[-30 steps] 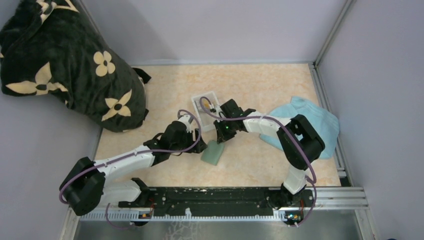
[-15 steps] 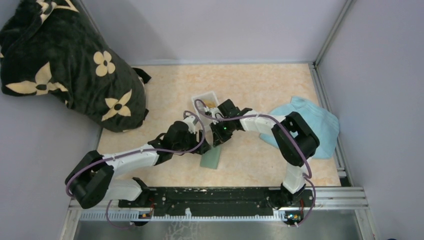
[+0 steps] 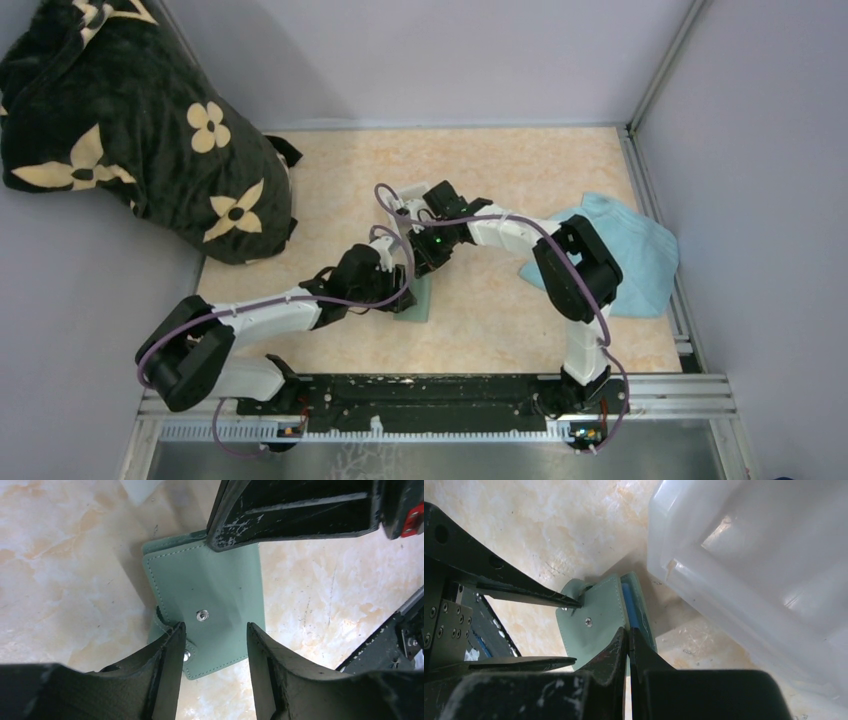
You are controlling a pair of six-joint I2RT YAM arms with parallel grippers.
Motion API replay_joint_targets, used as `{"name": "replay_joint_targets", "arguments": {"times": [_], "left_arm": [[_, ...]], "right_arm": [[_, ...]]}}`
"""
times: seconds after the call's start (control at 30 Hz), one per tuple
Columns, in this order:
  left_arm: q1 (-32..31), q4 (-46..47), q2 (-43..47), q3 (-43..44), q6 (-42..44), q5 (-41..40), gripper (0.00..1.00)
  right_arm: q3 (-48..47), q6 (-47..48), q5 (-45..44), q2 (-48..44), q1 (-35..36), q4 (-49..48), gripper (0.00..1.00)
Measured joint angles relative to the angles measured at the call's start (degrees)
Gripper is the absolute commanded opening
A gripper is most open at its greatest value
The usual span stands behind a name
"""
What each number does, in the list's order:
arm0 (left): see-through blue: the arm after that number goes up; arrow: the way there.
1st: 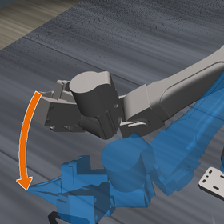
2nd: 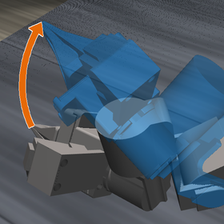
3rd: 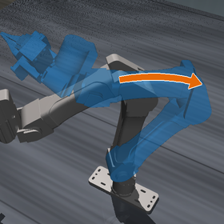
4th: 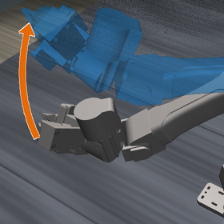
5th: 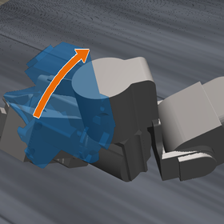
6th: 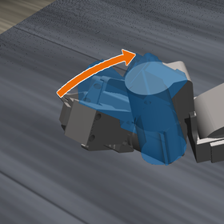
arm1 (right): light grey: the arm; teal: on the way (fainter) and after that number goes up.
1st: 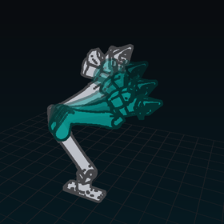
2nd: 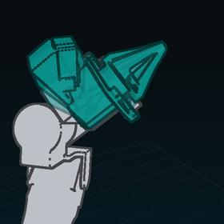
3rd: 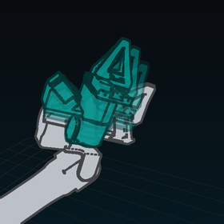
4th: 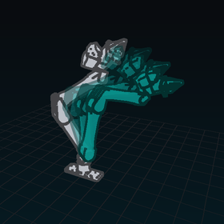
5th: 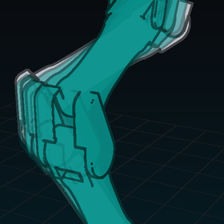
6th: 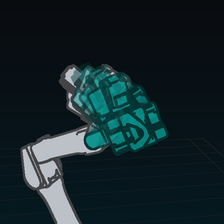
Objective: Put the credit cards into the card holder
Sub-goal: Move the card holder to the center of the board.
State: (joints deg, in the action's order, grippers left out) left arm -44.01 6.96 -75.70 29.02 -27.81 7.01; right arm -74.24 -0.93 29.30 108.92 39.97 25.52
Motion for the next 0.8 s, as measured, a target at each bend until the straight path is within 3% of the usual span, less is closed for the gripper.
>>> {"name": "replay_joint_targets", "arguments": {"times": [0.17, 0.4, 0.8], "left_arm": [[0.0, -2.45, 0.52, 0.02, -0.42, -3.06, 0.67], [0.0, -5.51, 1.97, 0.0, -0.81, -6.97, 0.66], [0.0, -4.61, 1.01, -1.2, -2.82, -5.53, 0.6]], "right_arm": [[-2.84, 1.42, -0.79, 1.46, -0.11, 2.51, 0.0], [-5.57, 2.99, -1.77, 4.31, -0.11, 4.72, 0.0], [-5.64, 3.26, -6.05, 4.26, -0.04, 5.9, 0.29]]}}
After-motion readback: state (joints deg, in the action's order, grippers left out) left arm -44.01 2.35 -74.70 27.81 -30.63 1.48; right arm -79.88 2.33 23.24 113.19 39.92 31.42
